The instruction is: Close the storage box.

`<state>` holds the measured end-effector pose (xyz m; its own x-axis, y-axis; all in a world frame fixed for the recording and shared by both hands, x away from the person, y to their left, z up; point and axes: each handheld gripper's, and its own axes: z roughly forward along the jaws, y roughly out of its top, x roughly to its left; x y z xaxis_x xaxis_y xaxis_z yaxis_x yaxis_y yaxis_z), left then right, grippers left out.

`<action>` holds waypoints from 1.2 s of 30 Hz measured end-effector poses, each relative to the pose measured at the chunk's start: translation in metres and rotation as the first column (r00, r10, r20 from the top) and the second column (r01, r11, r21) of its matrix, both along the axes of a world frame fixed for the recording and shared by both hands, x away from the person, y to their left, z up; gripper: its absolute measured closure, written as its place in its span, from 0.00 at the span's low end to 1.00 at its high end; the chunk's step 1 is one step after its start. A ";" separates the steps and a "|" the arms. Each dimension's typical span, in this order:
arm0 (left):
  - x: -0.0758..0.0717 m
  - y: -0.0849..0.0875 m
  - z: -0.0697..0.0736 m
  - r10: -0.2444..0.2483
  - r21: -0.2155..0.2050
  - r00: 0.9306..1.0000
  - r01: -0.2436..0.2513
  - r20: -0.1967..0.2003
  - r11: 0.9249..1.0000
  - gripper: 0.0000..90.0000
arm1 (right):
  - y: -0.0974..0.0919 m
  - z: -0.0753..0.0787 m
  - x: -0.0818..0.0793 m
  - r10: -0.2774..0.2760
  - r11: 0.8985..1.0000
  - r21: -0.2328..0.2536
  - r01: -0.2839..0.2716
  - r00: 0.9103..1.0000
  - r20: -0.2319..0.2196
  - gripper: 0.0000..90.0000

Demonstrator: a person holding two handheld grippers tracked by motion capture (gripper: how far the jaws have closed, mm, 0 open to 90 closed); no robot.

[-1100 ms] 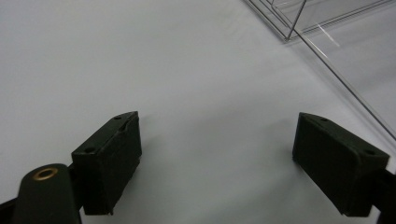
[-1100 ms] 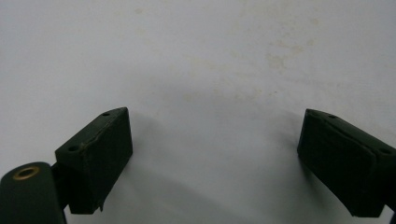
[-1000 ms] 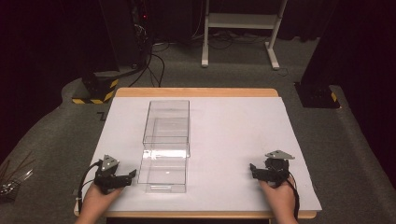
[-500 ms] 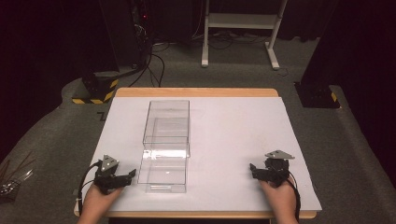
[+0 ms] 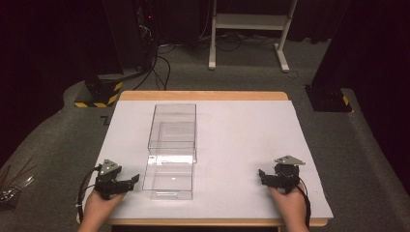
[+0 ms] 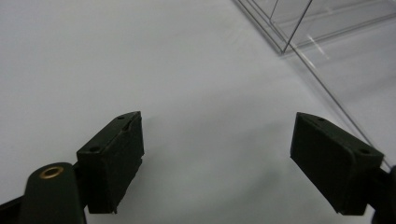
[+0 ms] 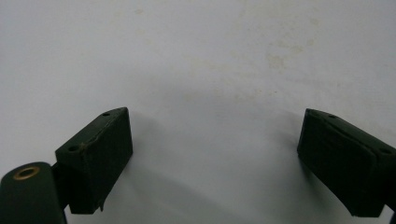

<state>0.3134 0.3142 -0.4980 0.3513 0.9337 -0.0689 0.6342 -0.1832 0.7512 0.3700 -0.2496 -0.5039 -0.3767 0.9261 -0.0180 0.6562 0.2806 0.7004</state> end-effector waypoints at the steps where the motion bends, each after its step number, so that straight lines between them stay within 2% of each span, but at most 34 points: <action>1: -0.001 0.001 0.001 -0.003 -0.008 1.000 0.003 0.004 1.000 0.20 | 0.000 0.000 0.000 0.000 1.000 0.000 0.000 1.000 0.000 0.11; 6: -0.005 0.001 0.007 -0.018 -0.006 1.000 0.018 0.021 1.000 0.20 | 0.000 0.000 0.000 0.000 1.000 0.000 0.000 1.000 0.000 0.11; 14: -0.009 0.002 0.015 -0.040 -0.025 0.998 0.041 0.052 0.999 0.20 | 0.000 0.000 0.000 -0.002 1.000 0.001 0.002 1.000 -0.001 0.11; 16: -0.010 0.002 0.016 -0.045 -0.031 0.998 0.047 0.052 0.998 0.17 | 0.000 0.000 0.000 -0.002 1.000 0.002 0.002 1.000 -0.001 0.11; 18: -0.012 0.001 0.020 -0.051 -0.042 0.996 0.054 0.073 0.998 0.17 | 0.000 0.000 0.000 -0.002 1.000 0.001 0.002 1.000 0.000 0.11; 20: -0.013 0.001 0.021 -0.055 -0.034 0.995 0.058 0.083 0.998 0.17 | 0.000 0.000 0.000 -0.002 1.000 0.001 0.002 1.000 0.000 0.11; 28: -0.016 0.003 0.026 -0.063 -0.039 0.994 0.066 0.093 0.997 0.16 | 0.000 0.000 0.000 -0.002 1.000 0.001 0.002 1.000 0.000 0.11; 36: -0.022 0.008 0.034 -0.059 -0.047 0.990 0.066 0.125 0.997 0.16 | 0.000 0.000 0.000 -0.002 1.000 0.001 0.002 1.000 0.000 0.11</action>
<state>0.2912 0.3225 -0.4636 0.4175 0.9061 -0.0683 0.5243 -0.1788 0.8325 0.3697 -0.2494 -0.5039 -0.3746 0.9270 -0.0169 0.6568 0.2782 0.7009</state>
